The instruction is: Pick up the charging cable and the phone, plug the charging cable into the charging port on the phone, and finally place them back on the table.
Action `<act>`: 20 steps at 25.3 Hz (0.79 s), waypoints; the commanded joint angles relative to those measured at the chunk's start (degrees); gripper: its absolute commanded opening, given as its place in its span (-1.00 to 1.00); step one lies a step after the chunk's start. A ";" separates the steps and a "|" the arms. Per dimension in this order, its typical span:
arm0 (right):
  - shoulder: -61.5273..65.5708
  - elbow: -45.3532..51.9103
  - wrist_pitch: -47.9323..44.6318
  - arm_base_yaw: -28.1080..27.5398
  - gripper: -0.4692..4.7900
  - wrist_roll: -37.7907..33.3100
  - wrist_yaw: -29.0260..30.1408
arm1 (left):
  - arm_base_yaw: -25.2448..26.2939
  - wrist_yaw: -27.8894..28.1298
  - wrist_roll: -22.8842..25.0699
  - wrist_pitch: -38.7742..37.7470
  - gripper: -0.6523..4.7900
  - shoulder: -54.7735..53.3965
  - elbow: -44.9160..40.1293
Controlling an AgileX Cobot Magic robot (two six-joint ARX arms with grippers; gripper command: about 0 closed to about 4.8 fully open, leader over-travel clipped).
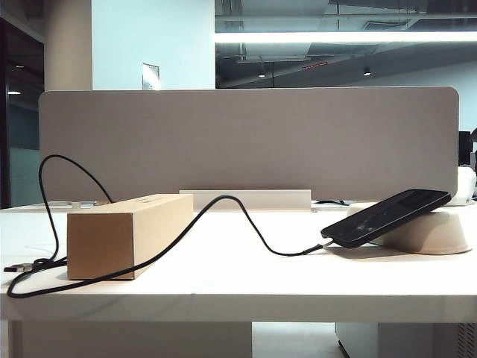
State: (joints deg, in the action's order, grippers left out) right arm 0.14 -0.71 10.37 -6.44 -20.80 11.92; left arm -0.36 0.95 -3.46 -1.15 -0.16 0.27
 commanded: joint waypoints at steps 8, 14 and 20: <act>-0.11 0.11 -0.37 -0.04 -0.84 -0.13 -0.44 | -0.74 0.24 0.02 -0.07 -0.78 -0.07 0.17; -0.11 0.09 -0.37 -0.04 -0.84 -0.13 -0.42 | -0.74 0.24 0.00 -0.07 -0.78 -0.07 0.17; -0.15 0.09 -0.37 1.05 -0.84 1.25 -0.55 | -0.72 0.31 0.00 -0.07 -0.78 -0.07 0.17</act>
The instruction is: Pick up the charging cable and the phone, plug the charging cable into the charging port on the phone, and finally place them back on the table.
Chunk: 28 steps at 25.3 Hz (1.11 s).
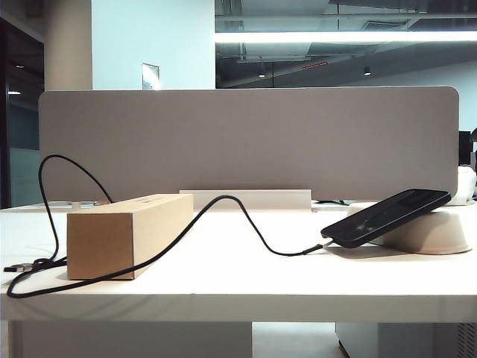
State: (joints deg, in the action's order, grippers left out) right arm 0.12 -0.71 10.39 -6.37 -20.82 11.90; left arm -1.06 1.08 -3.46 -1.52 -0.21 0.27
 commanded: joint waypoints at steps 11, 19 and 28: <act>-0.13 0.70 -4.70 9.94 -0.84 14.38 -17.79 | -0.02 0.17 0.00 0.31 -0.78 -0.02 0.17; -0.13 0.70 -4.31 9.94 -0.84 18.38 -17.77 | -0.02 0.17 0.00 0.31 -0.78 -0.02 0.17; -0.13 0.68 -4.24 9.86 -0.84 20.24 -17.79 | -0.02 0.17 0.00 0.31 -0.78 -0.02 0.17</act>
